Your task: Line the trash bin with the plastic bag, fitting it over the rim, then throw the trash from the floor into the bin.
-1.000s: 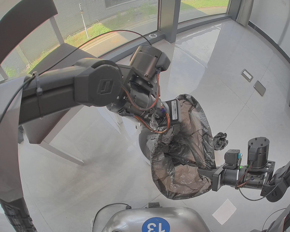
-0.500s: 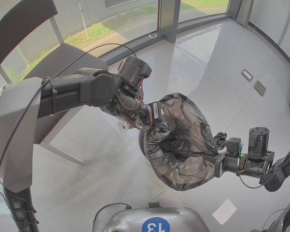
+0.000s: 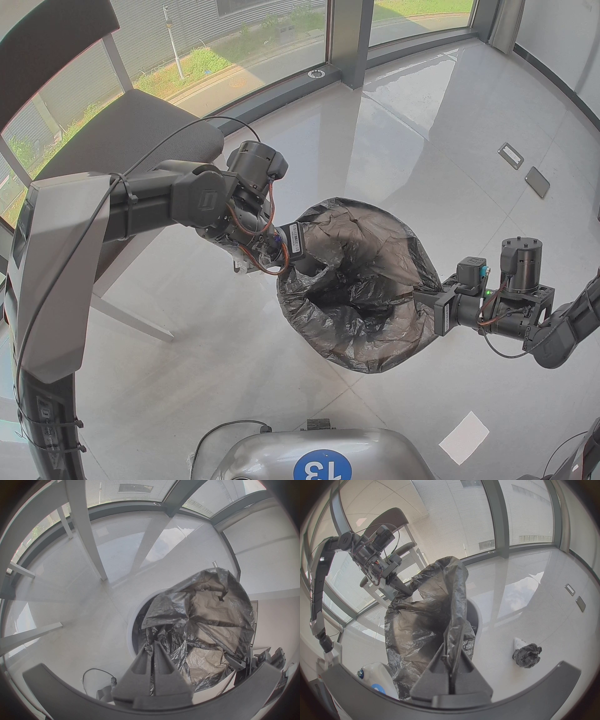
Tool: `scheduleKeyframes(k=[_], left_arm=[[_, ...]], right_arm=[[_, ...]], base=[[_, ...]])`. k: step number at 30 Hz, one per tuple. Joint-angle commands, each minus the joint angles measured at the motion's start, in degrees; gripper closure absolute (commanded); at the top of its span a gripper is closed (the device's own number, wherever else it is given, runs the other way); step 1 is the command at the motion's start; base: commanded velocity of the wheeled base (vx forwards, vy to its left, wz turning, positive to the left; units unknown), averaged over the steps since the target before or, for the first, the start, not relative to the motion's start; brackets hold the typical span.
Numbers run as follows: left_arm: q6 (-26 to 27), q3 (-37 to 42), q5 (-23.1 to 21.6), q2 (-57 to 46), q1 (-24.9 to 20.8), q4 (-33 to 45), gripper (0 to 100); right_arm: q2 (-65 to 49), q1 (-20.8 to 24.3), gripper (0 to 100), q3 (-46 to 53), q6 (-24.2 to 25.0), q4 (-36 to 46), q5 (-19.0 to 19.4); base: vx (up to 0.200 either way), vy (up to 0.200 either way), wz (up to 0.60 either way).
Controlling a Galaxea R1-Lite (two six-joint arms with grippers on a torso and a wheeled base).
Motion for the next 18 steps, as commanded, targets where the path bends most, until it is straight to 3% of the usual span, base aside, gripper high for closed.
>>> scheduleKeyframes(k=[1, 8, 18], left_arm=[[0.02, 0.01, 0.13, 0.12, 1.32, 0.11, 100], [-0.07, 0.01, 0.48, 0.12, 2.81, 0.38, 100], [-0.33, 0.01, 0.75, 6.1, 0.44, 0.02, 100]], right_arm=[[2.51, -0.01, 100, -2.69, -0.12, -0.18, -0.01], [6.02, 0.43, 100, -6.47, -0.21, -0.1, -0.01], [9.72, -2.38, 100, -10.69, -2.84, -0.1, 0.08]], base=[[0.0, 0.0, 0.0], [0.0, 0.0, 0.0], [0.0, 0.0, 0.0]])
